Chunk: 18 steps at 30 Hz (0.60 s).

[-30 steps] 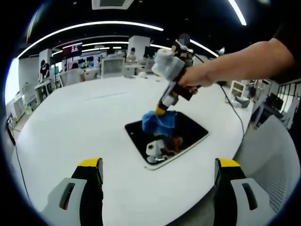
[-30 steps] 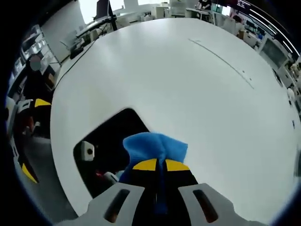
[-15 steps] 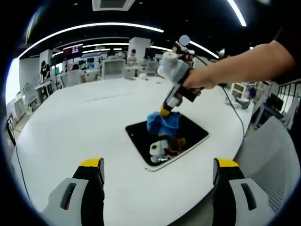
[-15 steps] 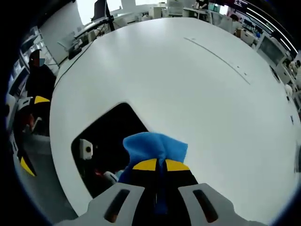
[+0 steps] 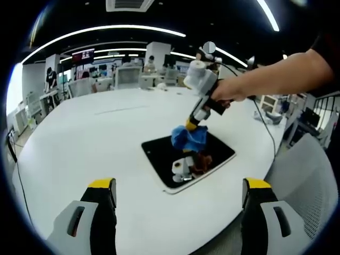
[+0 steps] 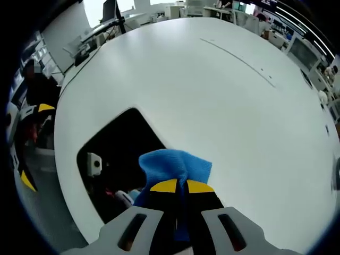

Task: Wipe the mirror surface with the cleaning cloth until all visible marks leave the cleaned area.

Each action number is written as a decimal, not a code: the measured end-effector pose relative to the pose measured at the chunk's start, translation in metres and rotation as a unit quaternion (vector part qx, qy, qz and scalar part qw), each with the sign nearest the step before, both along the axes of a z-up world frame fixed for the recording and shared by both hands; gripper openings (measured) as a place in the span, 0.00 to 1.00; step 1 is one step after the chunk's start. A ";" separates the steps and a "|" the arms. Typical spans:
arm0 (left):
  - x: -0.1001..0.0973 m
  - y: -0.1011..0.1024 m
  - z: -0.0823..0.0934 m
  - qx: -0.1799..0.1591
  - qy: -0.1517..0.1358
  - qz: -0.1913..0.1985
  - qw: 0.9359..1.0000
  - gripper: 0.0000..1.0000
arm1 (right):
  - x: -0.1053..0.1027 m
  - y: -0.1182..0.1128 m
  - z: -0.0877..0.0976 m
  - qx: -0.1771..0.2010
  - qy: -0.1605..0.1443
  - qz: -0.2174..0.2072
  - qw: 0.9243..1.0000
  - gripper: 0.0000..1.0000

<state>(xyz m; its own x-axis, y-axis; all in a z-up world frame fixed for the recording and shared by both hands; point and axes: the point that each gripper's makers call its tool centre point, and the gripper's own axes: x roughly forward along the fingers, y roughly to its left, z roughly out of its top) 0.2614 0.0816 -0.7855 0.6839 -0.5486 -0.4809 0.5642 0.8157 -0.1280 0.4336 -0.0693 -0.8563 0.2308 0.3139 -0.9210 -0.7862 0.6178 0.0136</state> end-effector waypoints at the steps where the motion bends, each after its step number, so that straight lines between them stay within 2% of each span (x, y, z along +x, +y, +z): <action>1: 0.000 0.000 0.000 0.000 0.000 0.000 1.000 0.99 | 0.000 0.000 0.000 0.000 0.000 0.000 1.000 0.00; 18: -0.001 0.000 0.000 0.003 -0.002 -0.003 1.000 0.99 | -0.010 -0.005 -0.001 0.009 0.000 -0.016 1.000 0.00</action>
<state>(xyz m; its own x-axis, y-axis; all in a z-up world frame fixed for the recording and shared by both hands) 0.2608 0.0814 -0.7859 0.6827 -0.5488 -0.4825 0.5689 0.8136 -0.1205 0.4236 -0.0746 -0.8577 0.2405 0.3224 -0.9156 -0.7664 0.6419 0.0247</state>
